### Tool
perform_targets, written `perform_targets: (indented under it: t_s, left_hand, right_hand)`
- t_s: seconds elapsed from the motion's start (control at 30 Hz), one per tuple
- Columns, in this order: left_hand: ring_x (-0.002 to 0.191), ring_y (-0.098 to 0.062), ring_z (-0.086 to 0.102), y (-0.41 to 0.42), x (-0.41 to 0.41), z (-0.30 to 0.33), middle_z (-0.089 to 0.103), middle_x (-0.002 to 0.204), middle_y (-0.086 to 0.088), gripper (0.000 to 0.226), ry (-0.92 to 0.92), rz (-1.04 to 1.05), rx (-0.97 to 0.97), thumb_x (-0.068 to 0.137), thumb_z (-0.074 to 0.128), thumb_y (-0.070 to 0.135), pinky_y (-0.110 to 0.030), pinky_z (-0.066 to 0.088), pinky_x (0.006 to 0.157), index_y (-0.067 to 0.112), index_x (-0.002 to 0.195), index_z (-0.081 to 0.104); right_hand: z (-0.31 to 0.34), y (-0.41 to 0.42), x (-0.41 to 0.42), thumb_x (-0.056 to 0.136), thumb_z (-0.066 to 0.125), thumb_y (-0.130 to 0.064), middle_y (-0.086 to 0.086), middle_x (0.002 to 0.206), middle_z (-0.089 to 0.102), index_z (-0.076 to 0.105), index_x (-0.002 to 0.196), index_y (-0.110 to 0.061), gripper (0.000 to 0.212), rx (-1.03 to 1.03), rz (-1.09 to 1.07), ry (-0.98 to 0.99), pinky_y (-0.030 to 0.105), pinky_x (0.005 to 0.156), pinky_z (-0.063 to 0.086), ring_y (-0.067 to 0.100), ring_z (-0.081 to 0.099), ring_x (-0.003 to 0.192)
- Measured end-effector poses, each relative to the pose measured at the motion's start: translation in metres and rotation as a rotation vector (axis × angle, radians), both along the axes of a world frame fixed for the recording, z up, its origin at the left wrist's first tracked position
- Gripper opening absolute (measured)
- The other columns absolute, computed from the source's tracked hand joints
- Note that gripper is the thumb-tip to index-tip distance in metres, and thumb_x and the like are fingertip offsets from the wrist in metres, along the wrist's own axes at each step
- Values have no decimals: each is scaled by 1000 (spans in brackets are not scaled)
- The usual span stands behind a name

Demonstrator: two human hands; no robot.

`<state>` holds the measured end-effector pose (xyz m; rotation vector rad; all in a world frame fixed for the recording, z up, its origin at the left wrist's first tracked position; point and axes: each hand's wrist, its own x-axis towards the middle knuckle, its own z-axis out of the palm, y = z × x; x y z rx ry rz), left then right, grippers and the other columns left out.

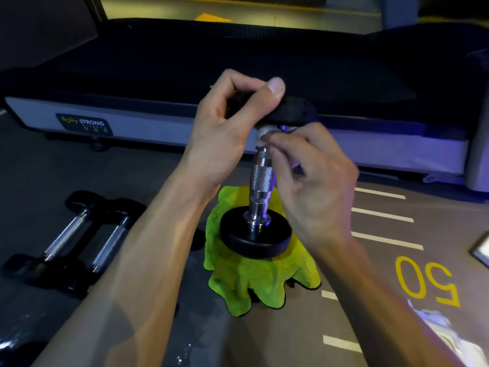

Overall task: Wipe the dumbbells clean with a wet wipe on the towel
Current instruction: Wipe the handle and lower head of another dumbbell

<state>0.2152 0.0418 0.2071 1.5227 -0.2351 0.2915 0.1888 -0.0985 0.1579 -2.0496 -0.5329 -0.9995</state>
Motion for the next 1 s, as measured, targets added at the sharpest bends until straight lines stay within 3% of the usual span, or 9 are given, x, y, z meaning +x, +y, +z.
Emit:
perform_targets:
  t_s: [0.13, 0.23, 0.33, 0.43, 0.53, 0.67, 0.83, 0.93, 1.0]
  left_hand:
    - [81, 1, 57, 2, 0, 0, 65, 86, 14, 14, 5, 14, -9, 101, 70, 26, -14, 45, 75, 23, 89, 63]
    - [86, -1, 58, 2, 0, 0, 65, 89, 12, 13, 20, 13, -15, 99, 70, 28, -15, 45, 78, 25, 88, 64]
    - [90, -5, 61, 3, 2, 0, 66, 96, 3, 11, 34, -3, -28, 98, 69, 30, -16, 47, 81, 22, 92, 65]
    - [90, -5, 61, 3, 1, 0, 65, 102, -3, 11, 40, -19, -29, 101, 67, 28, -15, 48, 80, 18, 97, 64]
    - [94, -8, 62, 2, 0, -1, 66, 105, -4, 15, 43, -27, -42, 98, 68, 31, -17, 48, 83, 17, 100, 65]
    - [92, -6, 62, 3, -1, -2, 67, 103, -2, 13, 26, -9, -47, 98, 69, 32, -17, 48, 82, 19, 96, 65]
    - [88, -2, 60, 5, -4, -2, 67, 96, 6, 11, -5, 14, -32, 101, 69, 28, -17, 47, 80, 21, 94, 65]
    - [93, -3, 61, 6, -6, -1, 67, 99, 4, 10, -23, 21, 0, 101, 69, 29, -19, 49, 86, 22, 94, 65]
    - [95, -2, 62, 8, -8, 0, 67, 100, 4, 10, -29, 19, 29, 102, 68, 28, -18, 49, 88, 21, 96, 64]
  right_hand:
    - [-15, 2, -13, 98, 67, -2, 1, 101, 67, 78, 108, -6, 15, 52, 13, 81, 16, 81, 47, -1, 56, 88]
    - [-14, -1, -12, 95, 71, -2, -2, 98, 70, 78, 102, -12, 15, 170, 58, 185, 19, 79, 51, 3, 64, 86]
    - [-2, 5, -1, 93, 72, -2, -6, 89, 75, 77, 93, -16, 14, 569, 120, 404, 29, 78, 58, 5, 70, 82]
    - [4, 11, 7, 91, 74, 1, -3, 84, 76, 77, 91, -11, 12, 967, 213, 605, 23, 79, 54, 8, 66, 79]
    - [7, 16, 10, 90, 72, 5, 5, 86, 75, 77, 93, -6, 12, 1149, 254, 639, 28, 84, 52, 13, 65, 83]
    - [7, 20, 0, 88, 74, 5, 2, 78, 74, 77, 86, -7, 12, 1023, 182, 525, 20, 70, 52, 6, 64, 70]
    - [-2, 20, -5, 90, 76, -4, 1, 101, 71, 80, 96, -7, 8, 646, 42, 296, 38, 84, 60, 15, 71, 94]
    - [-2, 23, -11, 93, 74, -1, 3, 105, 66, 80, 104, -5, 13, 405, 23, 159, 20, 82, 52, 6, 65, 91]
    - [-5, 20, -13, 94, 70, 2, 2, 106, 63, 79, 106, -4, 16, 241, 35, 100, 20, 84, 50, 11, 63, 93]
